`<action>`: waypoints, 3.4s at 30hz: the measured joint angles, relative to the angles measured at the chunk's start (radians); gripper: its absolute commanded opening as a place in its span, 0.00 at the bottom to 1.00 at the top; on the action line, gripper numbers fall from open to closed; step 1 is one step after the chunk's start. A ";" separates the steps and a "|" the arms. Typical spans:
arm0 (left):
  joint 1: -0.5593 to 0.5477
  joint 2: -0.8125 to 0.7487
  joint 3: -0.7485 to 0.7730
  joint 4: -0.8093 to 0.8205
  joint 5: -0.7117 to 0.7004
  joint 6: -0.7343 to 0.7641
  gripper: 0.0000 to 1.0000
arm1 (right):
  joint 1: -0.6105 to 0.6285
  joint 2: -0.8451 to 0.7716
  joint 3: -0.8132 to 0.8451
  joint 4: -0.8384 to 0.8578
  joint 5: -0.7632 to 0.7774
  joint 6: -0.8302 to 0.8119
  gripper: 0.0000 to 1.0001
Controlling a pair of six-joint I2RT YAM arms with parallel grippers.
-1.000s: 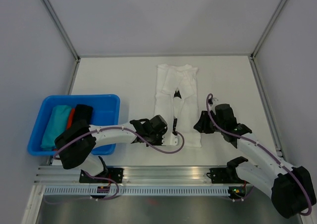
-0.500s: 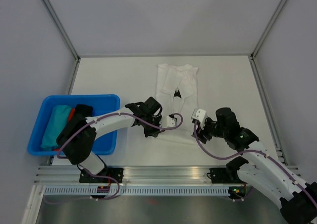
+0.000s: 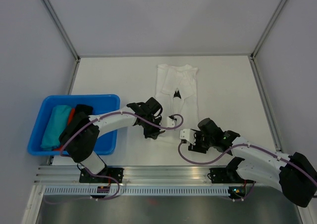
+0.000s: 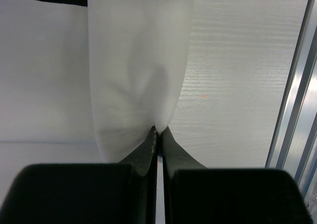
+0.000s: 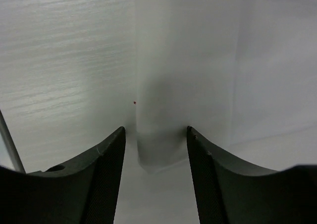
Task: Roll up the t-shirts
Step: Roll the tshirt
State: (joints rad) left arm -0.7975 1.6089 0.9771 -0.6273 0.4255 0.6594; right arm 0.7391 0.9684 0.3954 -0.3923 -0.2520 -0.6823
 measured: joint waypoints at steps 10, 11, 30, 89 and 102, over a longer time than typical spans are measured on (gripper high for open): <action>0.014 -0.001 0.013 -0.055 0.033 0.008 0.02 | 0.012 0.056 0.021 0.014 0.023 -0.029 0.00; 0.017 -0.002 0.017 -0.072 0.045 0.013 0.02 | 0.012 0.056 0.035 -0.010 0.010 -0.037 0.00; 0.159 0.131 0.158 -0.403 0.288 0.149 0.02 | -0.174 0.225 0.262 -0.284 -0.299 -0.079 0.17; 0.149 0.026 0.233 -0.109 -0.114 -0.059 0.43 | -0.296 0.131 -0.015 0.242 -0.010 1.184 0.00; -0.192 -0.235 -0.214 0.064 -0.300 -0.014 0.58 | -0.296 0.124 -0.015 0.243 -0.009 1.184 0.03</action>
State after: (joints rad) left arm -0.9894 1.3739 0.7628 -0.5632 0.1253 0.6453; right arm 0.4431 1.0924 0.3801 -0.1490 -0.2611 0.5018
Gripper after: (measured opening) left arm 0.577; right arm 0.022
